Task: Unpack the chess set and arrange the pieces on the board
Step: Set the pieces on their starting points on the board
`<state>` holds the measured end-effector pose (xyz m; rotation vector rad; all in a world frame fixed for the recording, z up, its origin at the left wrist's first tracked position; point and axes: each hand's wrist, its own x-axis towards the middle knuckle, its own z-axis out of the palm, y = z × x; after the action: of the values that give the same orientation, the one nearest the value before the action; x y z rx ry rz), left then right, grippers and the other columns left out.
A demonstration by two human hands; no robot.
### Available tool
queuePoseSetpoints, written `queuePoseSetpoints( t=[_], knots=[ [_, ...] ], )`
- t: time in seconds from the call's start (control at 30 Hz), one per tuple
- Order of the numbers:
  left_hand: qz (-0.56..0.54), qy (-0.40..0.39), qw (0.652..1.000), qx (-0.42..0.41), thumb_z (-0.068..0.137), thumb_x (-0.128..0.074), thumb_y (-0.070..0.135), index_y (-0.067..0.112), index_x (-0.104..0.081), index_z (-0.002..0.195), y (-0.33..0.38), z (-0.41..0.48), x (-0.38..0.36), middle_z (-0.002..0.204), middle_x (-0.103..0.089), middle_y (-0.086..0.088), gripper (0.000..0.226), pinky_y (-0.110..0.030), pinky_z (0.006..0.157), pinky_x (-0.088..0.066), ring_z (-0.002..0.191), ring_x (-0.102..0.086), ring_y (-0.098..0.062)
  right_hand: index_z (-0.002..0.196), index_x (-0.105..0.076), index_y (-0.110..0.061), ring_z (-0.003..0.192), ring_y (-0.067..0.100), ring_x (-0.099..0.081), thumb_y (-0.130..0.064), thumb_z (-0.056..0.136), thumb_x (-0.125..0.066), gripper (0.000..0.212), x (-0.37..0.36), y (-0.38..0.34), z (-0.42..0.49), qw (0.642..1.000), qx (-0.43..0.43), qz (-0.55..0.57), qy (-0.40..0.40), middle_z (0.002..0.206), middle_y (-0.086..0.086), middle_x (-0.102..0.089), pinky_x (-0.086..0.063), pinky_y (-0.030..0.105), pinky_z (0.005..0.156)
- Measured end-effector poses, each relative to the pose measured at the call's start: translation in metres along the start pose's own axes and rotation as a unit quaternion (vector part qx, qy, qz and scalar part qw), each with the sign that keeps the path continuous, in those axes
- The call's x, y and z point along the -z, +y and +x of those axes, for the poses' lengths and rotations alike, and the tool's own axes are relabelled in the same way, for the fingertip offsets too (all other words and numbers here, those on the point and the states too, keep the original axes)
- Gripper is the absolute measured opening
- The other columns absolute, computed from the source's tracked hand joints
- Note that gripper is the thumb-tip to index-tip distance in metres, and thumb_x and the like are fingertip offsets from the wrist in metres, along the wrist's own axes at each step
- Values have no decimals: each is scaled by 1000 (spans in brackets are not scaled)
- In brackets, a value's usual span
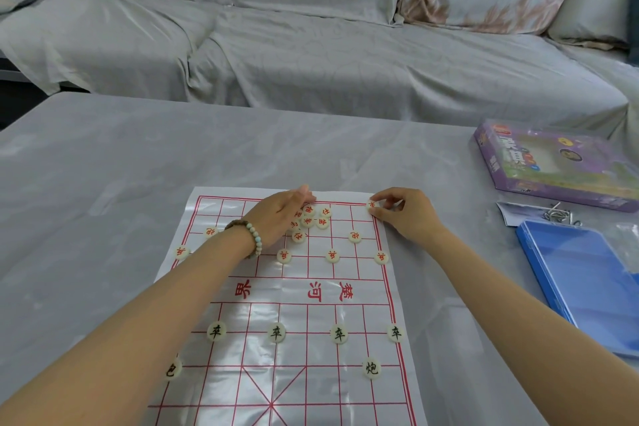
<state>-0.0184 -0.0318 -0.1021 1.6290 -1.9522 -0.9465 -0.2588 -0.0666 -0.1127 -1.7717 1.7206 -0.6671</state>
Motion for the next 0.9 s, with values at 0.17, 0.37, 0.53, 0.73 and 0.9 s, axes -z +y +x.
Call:
queuePoseSetpoints(
  t=[0.17, 0.37, 0.53, 0.73, 0.9],
  knots=[
    [20, 46, 999, -6, 97, -21, 43, 18, -54, 126, -7, -7, 19, 131, -53, 1, 50, -23, 93, -31, 123, -45, -18, 103, -60, -27, 69, 8, -50, -30, 82, -69, 23, 0, -5, -5, 1000, 6, -12, 21, 87, -5, -57, -42, 18, 62],
    [91, 55, 994, -1, 88, -55, 38, 27, -56, 119, -24, -17, 40, 126, -54, 6, 33, -30, 98, -36, 120, -44, -14, 97, -62, -31, 69, 6, -48, -31, 80, -70, 18, -9, -36, -18, 996, 80, -30, -12, 93, -9, -59, -37, 12, 60],
    [134, 40, 990, -10, 83, -63, 36, 28, -57, 118, -19, -24, 37, 125, -53, 6, 36, -25, 96, -35, 118, -43, -12, 104, -66, -28, 76, 5, -47, -33, 81, -69, 24, -27, -65, -24, 983, 124, -108, -85, 102, -8, -54, -37, 15, 71],
    [117, 79, 990, -18, 88, -57, 34, 26, -59, 115, -23, -28, 37, 125, -54, 6, 28, -30, 102, -34, 121, -43, -13, 98, -70, -20, 89, 10, -48, -35, 77, -73, 26, -51, -81, -20, 982, 86, -143, -87, 101, -6, -49, -41, 22, 78],
    [106, 90, 990, -14, 91, -53, 32, 25, -58, 115, -28, -31, 42, 126, -53, 5, 26, -33, 104, -35, 122, -42, -14, 95, -71, -23, 84, 11, -50, -41, 73, -75, 29, -59, -82, -18, 983, 79, -151, -69, 103, -4, -54, -43, 24, 74]
  ],
)
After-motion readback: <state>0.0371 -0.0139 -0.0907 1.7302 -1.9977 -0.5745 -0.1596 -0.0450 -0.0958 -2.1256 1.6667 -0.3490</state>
